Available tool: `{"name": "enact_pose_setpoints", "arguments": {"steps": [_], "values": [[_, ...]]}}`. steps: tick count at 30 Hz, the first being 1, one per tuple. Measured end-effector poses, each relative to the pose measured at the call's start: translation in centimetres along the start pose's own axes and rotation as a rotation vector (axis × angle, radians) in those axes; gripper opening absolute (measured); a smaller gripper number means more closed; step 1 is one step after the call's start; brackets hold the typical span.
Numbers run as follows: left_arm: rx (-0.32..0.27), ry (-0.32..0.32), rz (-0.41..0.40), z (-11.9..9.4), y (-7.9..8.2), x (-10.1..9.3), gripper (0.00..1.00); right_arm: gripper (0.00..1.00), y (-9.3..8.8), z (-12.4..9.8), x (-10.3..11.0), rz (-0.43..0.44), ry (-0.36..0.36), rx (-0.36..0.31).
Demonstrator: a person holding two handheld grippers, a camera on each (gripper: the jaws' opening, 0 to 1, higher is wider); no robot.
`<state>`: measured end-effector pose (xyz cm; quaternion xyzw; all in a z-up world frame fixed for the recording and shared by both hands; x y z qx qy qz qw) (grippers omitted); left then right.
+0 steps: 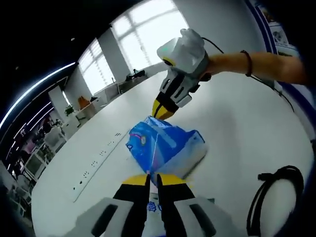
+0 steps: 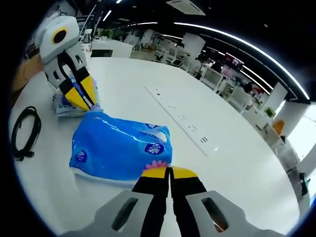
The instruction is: Arrange the tabletop items into an orderly group along one side of the table until the central work area is clear of visible clutter.
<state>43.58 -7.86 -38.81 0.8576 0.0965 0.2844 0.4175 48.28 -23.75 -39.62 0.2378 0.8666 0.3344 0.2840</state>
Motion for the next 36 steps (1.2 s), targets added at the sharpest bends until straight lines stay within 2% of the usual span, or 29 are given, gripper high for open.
{"name": "enact_pose_setpoints", "arguments": {"steps": [1,2,8,10,12,20,30,36], "values": [[0.009,-0.033,0.016,0.0,-0.2,-0.5,0.17,0.0,0.0,0.0,0.0,-0.001,0.0,0.001],[0.011,-0.037,0.006,0.1,-0.4,-0.7,0.22,0.0,0.0,0.0,0.0,-0.003,0.0,0.002],[-0.005,-0.032,-0.025,0.8,-0.6,-0.3,0.13,0.0,0.0,0.1,0.0,0.002,-0.003,0.003],[-0.013,-0.02,-0.027,1.0,-0.5,-0.1,0.0,0.0,0.1,0.2,0.0,0.006,-0.003,0.006],[-0.023,-0.019,-0.037,1.2,-0.4,0.0,0.0,0.0,0.1,0.2,-0.1,0.012,-0.004,0.005],[-0.001,0.008,0.023,1.6,-0.4,0.1,0.0,0.0,-0.1,0.3,-0.4,0.012,-0.015,0.011],[-0.009,0.007,-0.011,1.8,-0.2,0.2,0.0,0.0,-0.8,-0.7,-0.4,0.034,-0.029,0.02],[-0.008,0.008,-0.003,1.8,0.1,0.1,0.0,0.0,-0.9,-1.4,-0.6,0.071,-0.035,0.011]]}}
Point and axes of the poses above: the point that each gripper's makers call its tool centre point, and the gripper's own axes: z roughly forward along the fingers, x roughly to its left, y roughly out of its top, the point moved 3 cm from there along -z, roughly backward along the fingers, and after that the axes turned 5 degrees about y, right-handed, at the moved point
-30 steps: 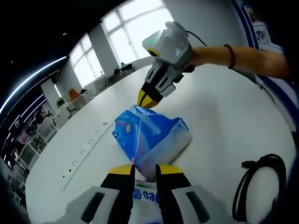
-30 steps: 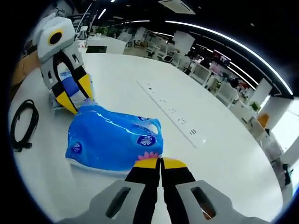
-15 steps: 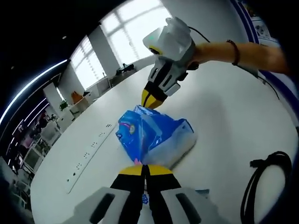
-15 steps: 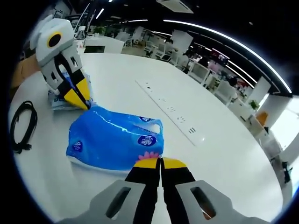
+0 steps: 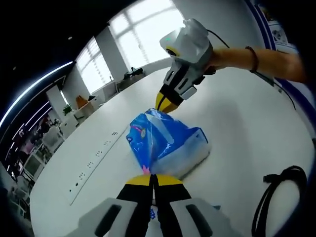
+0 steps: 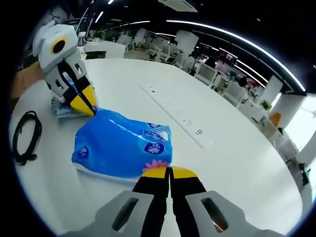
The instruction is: Arrange the tabletop items into an orderly group along one side of the table until the central work area is clear of visible clutter.
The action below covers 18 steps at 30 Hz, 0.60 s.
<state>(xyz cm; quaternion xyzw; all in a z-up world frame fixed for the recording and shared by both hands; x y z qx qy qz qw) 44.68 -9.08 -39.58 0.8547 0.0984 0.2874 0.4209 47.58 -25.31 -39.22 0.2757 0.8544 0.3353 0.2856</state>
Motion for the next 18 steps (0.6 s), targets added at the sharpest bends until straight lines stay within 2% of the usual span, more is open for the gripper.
{"name": "enact_pose_setpoints", "arguments": {"steps": [4,10,18], "values": [[-0.005,-0.008,0.001,-0.1,0.4,0.1,0.0,0.0,0.1,-1.2,0.3,0.013,-0.009,-0.013],[-0.018,-0.015,-0.015,0.1,1.5,0.3,0.0,0.0,-0.1,-4.0,1.0,0.012,-0.027,0.008],[-0.005,-0.036,-0.007,0.3,1.5,-0.6,0.0,0.0,-0.7,-5.0,1.6,0.043,-0.027,0.031]]}}
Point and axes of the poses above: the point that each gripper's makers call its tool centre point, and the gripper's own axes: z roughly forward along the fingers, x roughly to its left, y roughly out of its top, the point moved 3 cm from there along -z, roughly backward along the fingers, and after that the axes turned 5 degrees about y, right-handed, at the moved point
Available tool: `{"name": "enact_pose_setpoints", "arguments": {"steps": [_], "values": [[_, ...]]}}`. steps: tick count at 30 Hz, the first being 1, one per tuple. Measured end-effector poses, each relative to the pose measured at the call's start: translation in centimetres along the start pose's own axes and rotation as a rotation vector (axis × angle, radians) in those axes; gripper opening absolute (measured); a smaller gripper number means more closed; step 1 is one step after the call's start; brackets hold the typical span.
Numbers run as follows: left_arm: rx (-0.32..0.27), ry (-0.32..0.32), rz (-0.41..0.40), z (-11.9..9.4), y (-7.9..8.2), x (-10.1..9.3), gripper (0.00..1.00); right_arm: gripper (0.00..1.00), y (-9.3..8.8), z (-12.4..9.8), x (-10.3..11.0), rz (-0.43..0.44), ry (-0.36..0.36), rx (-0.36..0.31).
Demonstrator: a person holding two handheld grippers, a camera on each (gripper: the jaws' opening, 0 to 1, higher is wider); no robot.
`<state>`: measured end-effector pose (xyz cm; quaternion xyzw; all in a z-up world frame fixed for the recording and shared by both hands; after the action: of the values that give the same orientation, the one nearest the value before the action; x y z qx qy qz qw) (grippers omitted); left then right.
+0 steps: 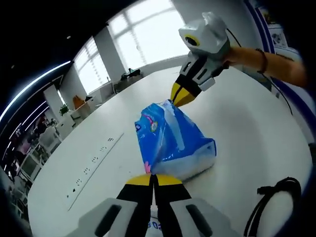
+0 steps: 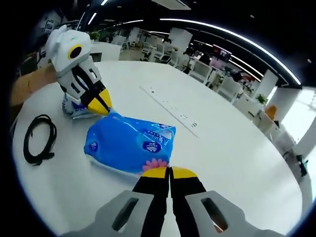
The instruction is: Arrange the tabletop items into an orderly group along one side of the table until the central work area is clear of visible clutter.
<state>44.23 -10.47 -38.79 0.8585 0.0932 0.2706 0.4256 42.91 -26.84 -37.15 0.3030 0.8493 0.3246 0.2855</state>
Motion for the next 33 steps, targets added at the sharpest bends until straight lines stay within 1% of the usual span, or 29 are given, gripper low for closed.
{"name": "enact_pose_setpoints", "arguments": {"steps": [4,11,15,18,20,24,31,32,33], "values": [[0.003,-0.007,0.005,-0.1,0.0,-0.1,0.0,0.0,-0.2,-0.1,0.2,0.012,0.003,0.008],[0.01,-0.008,0.007,-0.1,-0.2,0.2,0.0,0.0,-0.6,-0.3,1.0,0.027,0.018,0.022],[0.024,-0.01,0.011,-0.1,-0.5,0.4,0.0,0.0,-0.6,-0.8,1.8,0.037,0.037,0.016],[0.022,-0.016,0.007,-0.2,-0.5,0.4,0.0,0.0,-0.6,-1.1,2.1,0.046,0.045,0.012],[0.018,-0.008,0.004,-0.2,-0.5,0.5,0.0,0.0,-0.6,-1.3,2.4,0.047,0.052,0.014],[0.015,-0.008,0.005,-0.2,-0.3,0.5,0.0,0.0,-0.7,-1.5,2.5,0.055,0.059,0.014],[0.022,-0.009,0.014,-0.4,-0.2,0.6,0.0,0.0,-1.0,-1.8,3.3,0.093,0.086,0.022],[0.026,-0.007,0.017,-0.4,-0.2,0.6,0.0,0.0,-1.1,-1.9,3.6,0.127,0.091,0.03],[0.027,-0.009,0.018,-0.4,-0.3,0.6,0.0,0.0,-1.1,-2.0,3.8,0.133,0.095,0.029]]}}
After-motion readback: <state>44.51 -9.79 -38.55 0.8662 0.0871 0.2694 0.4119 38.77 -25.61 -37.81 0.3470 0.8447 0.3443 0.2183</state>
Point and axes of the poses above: the point that each gripper's makers call its tool centre point, and the gripper's own axes: z roughly forward along the fingers, x roughly to its left, y roughly out of its top, the point moved 3 cm from there along -z, roughly backward along the fingers, and after that the axes turned 5 degrees about y, right-handed, at the moved point
